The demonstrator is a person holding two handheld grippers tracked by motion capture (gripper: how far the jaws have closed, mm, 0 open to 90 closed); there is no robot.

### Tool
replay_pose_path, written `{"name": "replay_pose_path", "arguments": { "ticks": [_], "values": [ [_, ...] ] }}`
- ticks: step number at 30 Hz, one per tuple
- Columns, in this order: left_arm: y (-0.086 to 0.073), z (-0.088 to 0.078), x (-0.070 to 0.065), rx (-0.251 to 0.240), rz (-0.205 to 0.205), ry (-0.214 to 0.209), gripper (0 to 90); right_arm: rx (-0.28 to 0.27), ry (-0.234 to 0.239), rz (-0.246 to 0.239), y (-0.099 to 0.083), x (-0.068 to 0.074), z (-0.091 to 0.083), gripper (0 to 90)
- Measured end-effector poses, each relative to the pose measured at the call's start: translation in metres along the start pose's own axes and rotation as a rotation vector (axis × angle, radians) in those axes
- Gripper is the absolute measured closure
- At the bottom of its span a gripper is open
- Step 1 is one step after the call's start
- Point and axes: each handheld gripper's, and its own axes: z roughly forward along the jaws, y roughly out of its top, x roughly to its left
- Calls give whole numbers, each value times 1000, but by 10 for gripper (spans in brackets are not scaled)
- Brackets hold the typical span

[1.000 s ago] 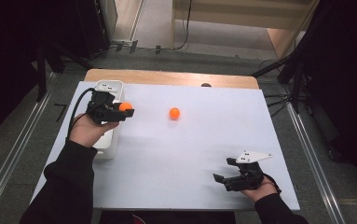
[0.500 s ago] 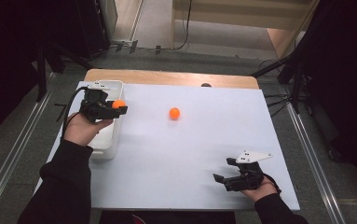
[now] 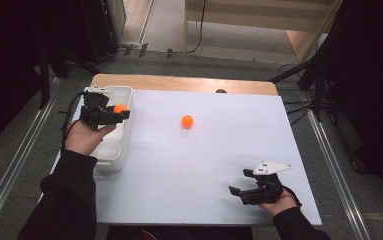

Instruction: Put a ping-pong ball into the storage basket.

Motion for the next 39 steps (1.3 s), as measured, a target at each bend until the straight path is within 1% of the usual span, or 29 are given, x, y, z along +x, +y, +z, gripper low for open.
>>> {"name": "replay_pose_path", "arguments": {
  "ticks": [2,5,10,12,13,16,17,18,21,25,29,30,35,37,38,39],
  "values": [
    [0,1,2,-1,-9,32,499,0,-1,0,0,0,0,131],
    [-1,1,3,-5,-19,34,499,0,-1,0,0,0,0,131],
    [-2,0,8,-28,-33,60,500,1,-1,0,0,0,0,131],
    [-2,2,10,-31,-44,75,500,1,-2,1,0,0,0,131],
    [-2,2,10,-31,-44,75,500,1,-2,1,0,0,0,131],
    [-4,4,13,-19,-69,99,500,1,-3,1,0,0,0,131],
    [-4,4,13,-19,-69,99,500,1,-2,2,0,0,0,131],
    [-4,5,15,-13,-76,115,499,0,-3,2,0,0,0,131],
    [-5,6,17,-27,-83,134,499,0,-3,1,0,0,0,131],
    [-6,6,20,-40,-102,134,498,0,-3,1,0,0,0,131],
    [-7,10,22,-23,-112,134,499,1,-4,0,0,0,0,132],
    [-8,14,23,-14,-121,137,498,1,-4,-1,0,0,0,131],
    [-9,20,25,-8,-126,135,498,2,-5,1,0,0,0,132],
    [-10,21,25,-3,-128,144,497,2,-7,1,0,0,0,131],
    [-10,24,26,-1,-139,153,497,2,-5,1,0,0,0,131],
    [-10,24,26,-1,-139,153,497,2,-5,1,0,0,0,131]
  ]
}}
